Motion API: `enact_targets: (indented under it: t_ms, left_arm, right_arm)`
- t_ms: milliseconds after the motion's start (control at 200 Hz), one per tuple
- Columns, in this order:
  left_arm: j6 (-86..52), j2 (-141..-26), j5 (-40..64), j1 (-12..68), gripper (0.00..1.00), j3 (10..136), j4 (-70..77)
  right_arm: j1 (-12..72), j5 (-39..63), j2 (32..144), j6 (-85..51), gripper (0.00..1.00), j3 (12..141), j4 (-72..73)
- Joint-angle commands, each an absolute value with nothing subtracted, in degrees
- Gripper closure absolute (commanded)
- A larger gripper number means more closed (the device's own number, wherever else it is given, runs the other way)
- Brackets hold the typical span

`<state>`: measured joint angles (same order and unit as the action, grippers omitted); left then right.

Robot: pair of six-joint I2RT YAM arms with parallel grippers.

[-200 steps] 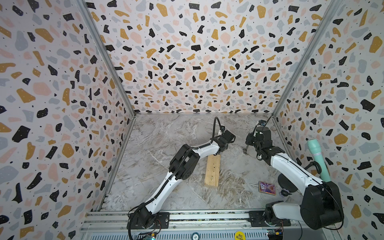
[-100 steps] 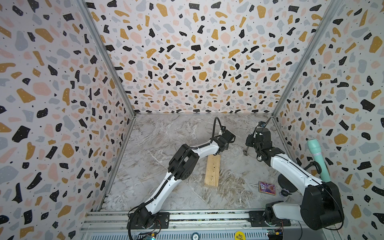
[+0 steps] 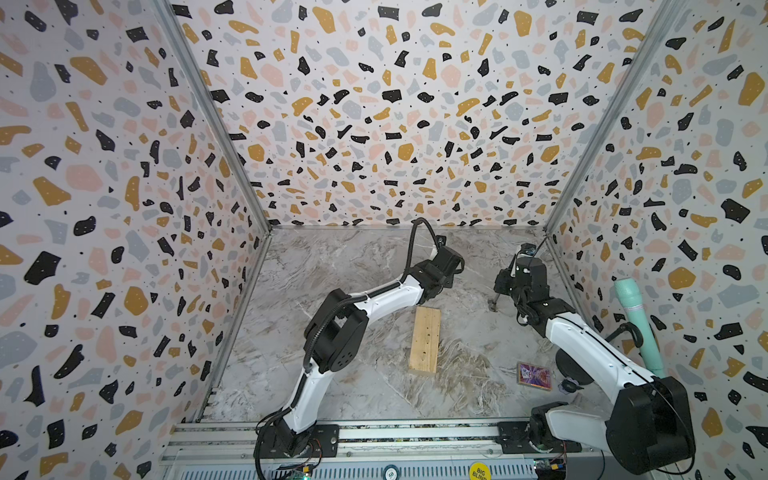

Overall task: Use a claw hammer to pull out a nail
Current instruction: Pick up the nail from the center of the board, then place the nail at the center of the board.

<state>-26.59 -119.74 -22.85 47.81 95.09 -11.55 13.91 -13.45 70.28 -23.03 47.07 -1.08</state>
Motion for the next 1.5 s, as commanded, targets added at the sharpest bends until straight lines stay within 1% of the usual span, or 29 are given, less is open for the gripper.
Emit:
enact_targets:
  t_ms: [0, 220, 405, 546, 706, 876, 1031, 1116, 1362, 1497]
  left_arm:
    - [-26.2, -113.7, -22.0, 47.0, 1.0, 87.1, -9.6]
    - [-29.5, -98.4, -20.8, 47.0, 1.0, 68.4, -10.9]
    - [-37.3, -86.5, -17.7, 47.3, 1.0, 51.7, -8.2]
    - [-41.9, -80.4, -18.9, 49.7, 1.0, 40.9, -7.2]
    - [-48.0, -74.5, -20.5, 54.4, 1.0, 32.7, -5.9]
    - [-55.4, -68.6, -23.4, 58.3, 1.0, 26.1, -3.6]
    - [-59.5, -67.9, -23.9, 61.4, 1.0, 23.3, -4.0]
    - [-59.8, -68.8, -24.6, 62.7, 1.0, 23.4, -5.0]
    - [-57.9, -71.8, -24.7, 62.9, 1.0, 24.3, -3.6]
    - [-56.3, -70.2, -24.6, 63.3, 1.0, 23.9, -2.5]
  right_arm:
    - [13.7, -13.5, 68.0, -23.5, 1.0, 47.5, -0.5]
    - [14.0, -12.6, 67.8, -23.4, 1.0, 48.6, -0.8]
    - [15.2, -12.8, 68.4, -23.6, 1.0, 50.0, -0.2]
    - [17.1, -13.8, 69.9, -23.4, 1.0, 51.7, -0.4]
    - [19.3, -15.1, 71.9, -23.1, 1.0, 53.7, -0.9]
    - [20.5, -15.8, 73.3, -23.2, 1.0, 54.8, -1.1]
    - [21.0, -16.4, 73.6, -23.2, 1.0, 55.8, -1.4]
    - [21.2, -16.7, 73.7, -23.2, 1.0, 56.0, -1.4]
    - [21.8, -17.5, 73.7, -23.5, 1.0, 56.0, -1.9]
    - [21.8, -18.3, 73.5, -23.1, 1.0, 55.9, -2.3]
